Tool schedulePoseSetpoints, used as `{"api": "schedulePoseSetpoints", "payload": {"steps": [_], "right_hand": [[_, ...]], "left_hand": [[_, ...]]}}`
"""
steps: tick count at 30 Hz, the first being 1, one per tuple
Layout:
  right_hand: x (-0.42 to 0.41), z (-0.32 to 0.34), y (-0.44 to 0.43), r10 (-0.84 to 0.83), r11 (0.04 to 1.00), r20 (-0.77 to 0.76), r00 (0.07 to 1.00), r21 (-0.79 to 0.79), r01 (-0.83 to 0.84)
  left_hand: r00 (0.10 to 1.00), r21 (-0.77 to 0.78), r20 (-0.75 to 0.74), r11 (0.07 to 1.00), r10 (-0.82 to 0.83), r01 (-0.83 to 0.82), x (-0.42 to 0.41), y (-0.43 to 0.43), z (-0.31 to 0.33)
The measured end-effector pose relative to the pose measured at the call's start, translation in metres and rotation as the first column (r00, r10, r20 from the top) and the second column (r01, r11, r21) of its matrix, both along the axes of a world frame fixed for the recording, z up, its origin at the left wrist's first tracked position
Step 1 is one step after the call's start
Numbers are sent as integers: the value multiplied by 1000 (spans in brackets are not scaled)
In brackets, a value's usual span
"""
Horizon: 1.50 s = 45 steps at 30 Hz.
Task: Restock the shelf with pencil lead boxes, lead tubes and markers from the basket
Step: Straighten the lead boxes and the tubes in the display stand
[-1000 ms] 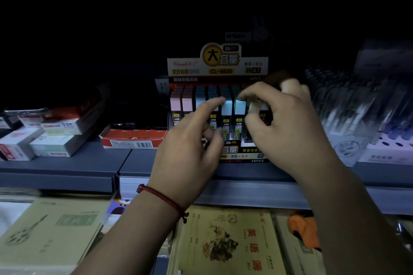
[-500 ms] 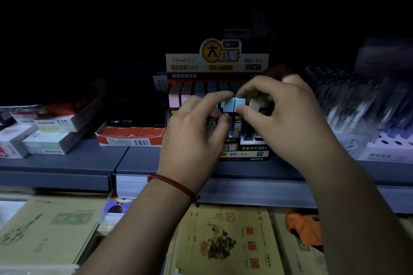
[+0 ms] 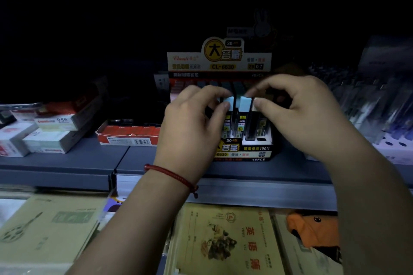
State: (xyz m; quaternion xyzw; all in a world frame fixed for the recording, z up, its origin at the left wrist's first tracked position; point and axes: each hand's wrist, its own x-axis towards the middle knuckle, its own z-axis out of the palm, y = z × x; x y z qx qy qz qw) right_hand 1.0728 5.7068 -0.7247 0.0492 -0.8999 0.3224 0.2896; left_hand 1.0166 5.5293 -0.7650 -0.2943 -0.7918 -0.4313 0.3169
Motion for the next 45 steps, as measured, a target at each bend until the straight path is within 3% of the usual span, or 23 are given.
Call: {"api": "schedulePoseSetpoints", "payload": {"steps": [6,12,17,22,26,33,36,45], "right_hand": [[2,-3,6,53,998,2,999,-17,-53],[0,-6,6,56,998,-1,998,0,-56],[-3,-8,-5,-8,1000,9,1000,-3,8],[-7,-3,-13,-103,991,44,994,91,98],[-6,5,-16,-41,996,37,998,-73,43],[-8,10,-10,9,910,-189,982,-405,-86],[-7,13,-6,19,885,-242,970,-447,-129],[-5,6,-9,46,962,-183,982,-258,-94]], "left_hand": [[1000,28,-16,999,16,-15,1,2,-6],[993,81,76,993,-90,84,2,4,-13],[988,74,97,991,-118,111,3,3,-12],[989,119,109,989,-105,92,3,3,-2],[990,90,120,994,-79,69,5,5,8],[982,55,174,996,-77,69,5,5,14],[980,52,185,997,-72,64,4,4,14],[999,30,32,1000,-5,4,1,0,6]]}}
